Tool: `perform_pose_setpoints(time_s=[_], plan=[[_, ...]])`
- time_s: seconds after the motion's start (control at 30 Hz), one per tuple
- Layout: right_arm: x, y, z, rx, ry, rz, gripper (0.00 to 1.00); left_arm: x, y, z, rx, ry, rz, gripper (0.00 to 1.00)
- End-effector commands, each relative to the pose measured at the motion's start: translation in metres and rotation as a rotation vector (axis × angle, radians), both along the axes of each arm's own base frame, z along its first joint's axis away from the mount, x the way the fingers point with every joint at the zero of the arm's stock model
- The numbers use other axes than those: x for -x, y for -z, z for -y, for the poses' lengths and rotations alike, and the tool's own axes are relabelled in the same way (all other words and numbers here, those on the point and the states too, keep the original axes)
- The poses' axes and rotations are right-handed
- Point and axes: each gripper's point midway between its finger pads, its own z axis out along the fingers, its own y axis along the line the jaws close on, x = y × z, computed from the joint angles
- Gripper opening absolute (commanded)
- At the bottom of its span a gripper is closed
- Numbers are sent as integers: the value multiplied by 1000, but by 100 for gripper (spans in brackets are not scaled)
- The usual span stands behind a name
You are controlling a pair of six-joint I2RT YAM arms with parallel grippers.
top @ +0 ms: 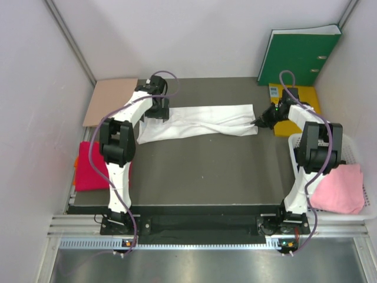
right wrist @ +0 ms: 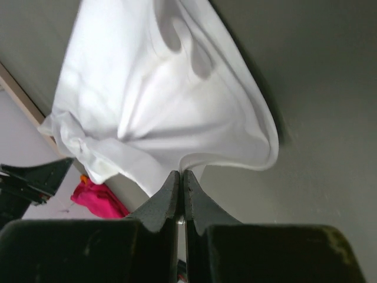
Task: Fold and stack the t-shirts
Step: Fold the other side of the tshirt into a rectangle
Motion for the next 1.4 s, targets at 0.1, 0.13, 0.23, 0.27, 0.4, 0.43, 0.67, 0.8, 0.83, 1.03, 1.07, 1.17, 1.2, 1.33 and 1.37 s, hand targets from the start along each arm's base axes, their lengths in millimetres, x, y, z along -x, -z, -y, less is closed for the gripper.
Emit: perform_pose_setpoints(time_s=[0.1,0.13,0.23,0.27,0.4,0.43,0.67,0.8,0.83,1.03,1.07,1.17,1.2,1.33,1.37], plan=[[-54,-13,12,10,30,103,0,-23,-10,6,4,14,46,99],[-54,-13,13,11,33,101,0,-24,-9,6,6,17,45,98],[-54,-9,12,8,33,94,0,-28,7,12,19,26,26,85],[-52,-7,11,4,33,89,0,-30,9,12,21,27,25,79],[-50,-4,12,-4,42,81,0,-32,26,13,23,18,-3,32],[-50,-4,12,-7,45,84,0,-32,29,10,14,10,-9,19],[-47,-7,13,-7,41,87,0,-20,-3,-18,-8,-62,31,0],[-42,-8,15,-7,37,79,0,-5,-37,-39,-11,-97,73,0],[-40,-8,15,-4,33,78,0,2,-51,-42,-10,-98,92,0],[-29,-5,17,4,21,61,0,35,-81,-45,22,-115,113,0],[-25,-4,16,4,20,54,0,41,-81,-44,35,-118,104,0],[-18,-4,16,9,8,45,0,65,-82,-39,89,-131,87,0],[-13,-5,16,11,2,35,0,74,-88,-36,114,-142,97,0],[4,-6,15,23,-32,12,0,120,-78,-28,186,-147,8,0],[11,-4,15,23,-39,-1,0,128,-78,-27,201,-150,-3,0]])
